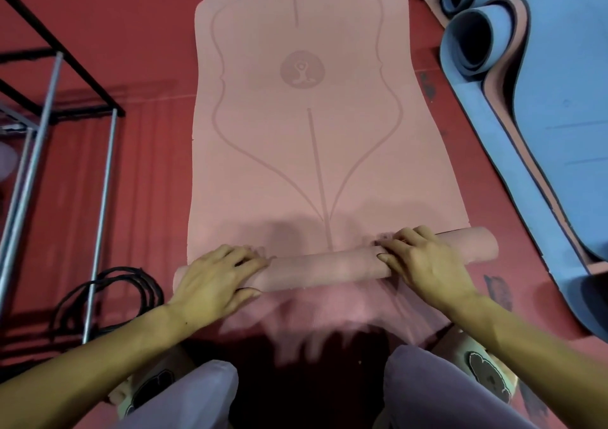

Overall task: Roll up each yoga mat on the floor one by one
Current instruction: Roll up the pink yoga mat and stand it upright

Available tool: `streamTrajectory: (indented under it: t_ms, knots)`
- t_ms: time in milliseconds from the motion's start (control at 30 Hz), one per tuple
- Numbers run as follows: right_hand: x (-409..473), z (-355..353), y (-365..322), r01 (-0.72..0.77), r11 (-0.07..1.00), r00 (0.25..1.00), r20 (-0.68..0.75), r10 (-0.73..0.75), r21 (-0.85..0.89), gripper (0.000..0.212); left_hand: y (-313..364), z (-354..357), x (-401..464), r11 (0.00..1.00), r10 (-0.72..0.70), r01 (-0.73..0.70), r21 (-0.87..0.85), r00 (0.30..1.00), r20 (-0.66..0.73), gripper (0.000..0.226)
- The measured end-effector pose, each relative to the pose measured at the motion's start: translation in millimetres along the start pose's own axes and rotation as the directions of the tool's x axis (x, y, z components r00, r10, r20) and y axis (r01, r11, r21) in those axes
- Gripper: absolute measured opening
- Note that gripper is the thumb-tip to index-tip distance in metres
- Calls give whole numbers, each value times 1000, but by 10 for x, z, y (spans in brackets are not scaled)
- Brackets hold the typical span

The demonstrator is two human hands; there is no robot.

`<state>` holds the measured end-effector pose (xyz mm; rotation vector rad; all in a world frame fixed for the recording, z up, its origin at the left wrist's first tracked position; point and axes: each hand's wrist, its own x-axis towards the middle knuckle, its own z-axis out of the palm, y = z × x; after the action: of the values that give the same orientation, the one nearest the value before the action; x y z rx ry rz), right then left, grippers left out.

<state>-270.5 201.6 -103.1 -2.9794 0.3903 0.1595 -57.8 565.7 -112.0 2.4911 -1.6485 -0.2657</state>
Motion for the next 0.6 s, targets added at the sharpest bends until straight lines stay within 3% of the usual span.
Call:
streamTrajectory:
  t_ms: [100, 167, 300, 600]
  knots:
    - [-75, 2, 40, 66, 997, 998, 7, -67, 49, 62, -54, -96, 93, 997, -45, 48, -56, 997, 61, 60]
    - [-93, 35, 80, 90, 996, 995, 38, -89, -11, 67, -104, -141, 149, 991, -72, 87, -100, 988, 139, 59]
    - [-26, 35, 107, 67, 998, 996, 54, -68, 23, 54, -177, -237, 237, 980, -70, 113, -163, 966, 250, 49]
    - [-122, 33, 63, 111, 993, 946, 304, -116, 33, 68, -424, -228, 177, 906, -63, 253, -339, 873, 483, 37]
